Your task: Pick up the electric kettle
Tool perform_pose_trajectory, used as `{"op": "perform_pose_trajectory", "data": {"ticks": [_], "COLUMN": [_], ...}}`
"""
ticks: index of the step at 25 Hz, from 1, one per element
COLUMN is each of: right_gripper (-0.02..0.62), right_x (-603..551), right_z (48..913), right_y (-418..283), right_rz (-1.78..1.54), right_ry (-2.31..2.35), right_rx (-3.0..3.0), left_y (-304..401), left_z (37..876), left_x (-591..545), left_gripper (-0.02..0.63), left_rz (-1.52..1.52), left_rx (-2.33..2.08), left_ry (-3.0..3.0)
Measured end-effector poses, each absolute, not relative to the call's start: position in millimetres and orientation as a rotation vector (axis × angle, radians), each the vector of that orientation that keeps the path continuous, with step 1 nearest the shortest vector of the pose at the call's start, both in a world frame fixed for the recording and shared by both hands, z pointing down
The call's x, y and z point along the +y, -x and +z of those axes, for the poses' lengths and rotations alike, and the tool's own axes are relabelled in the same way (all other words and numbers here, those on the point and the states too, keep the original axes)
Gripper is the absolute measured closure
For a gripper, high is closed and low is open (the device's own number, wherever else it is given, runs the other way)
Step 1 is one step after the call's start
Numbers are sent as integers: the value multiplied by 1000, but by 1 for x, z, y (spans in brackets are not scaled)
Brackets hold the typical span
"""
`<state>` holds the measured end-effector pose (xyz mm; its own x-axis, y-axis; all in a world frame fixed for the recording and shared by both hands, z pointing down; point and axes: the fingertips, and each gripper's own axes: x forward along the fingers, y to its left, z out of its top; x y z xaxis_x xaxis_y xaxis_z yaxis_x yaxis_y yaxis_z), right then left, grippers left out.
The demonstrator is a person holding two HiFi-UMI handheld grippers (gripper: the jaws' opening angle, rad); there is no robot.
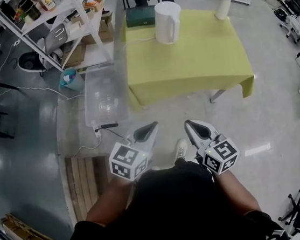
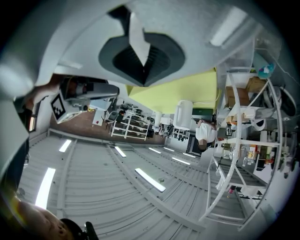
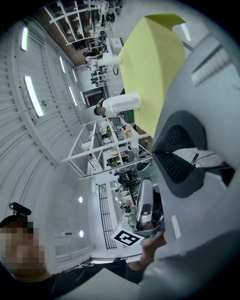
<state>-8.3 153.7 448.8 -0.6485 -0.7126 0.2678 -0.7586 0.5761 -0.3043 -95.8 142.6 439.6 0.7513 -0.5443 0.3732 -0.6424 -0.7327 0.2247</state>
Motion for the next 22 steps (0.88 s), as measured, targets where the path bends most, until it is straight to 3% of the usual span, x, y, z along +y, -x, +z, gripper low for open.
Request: {"op": "perform_pose_trajectory", "data": {"ticks": [22], "right_gripper": [589], "right_x": [60], "right_z": [451], "right_y": [-64], "right_rz": [601], "right_ry": [-1131], "right_rx": [-2747], "left_y": [19], "left_z": [437], "left_x": [63], "left_gripper": [604], "left_rz": [387], "left_rx": [-1016], "left_ry": [-2563]}}
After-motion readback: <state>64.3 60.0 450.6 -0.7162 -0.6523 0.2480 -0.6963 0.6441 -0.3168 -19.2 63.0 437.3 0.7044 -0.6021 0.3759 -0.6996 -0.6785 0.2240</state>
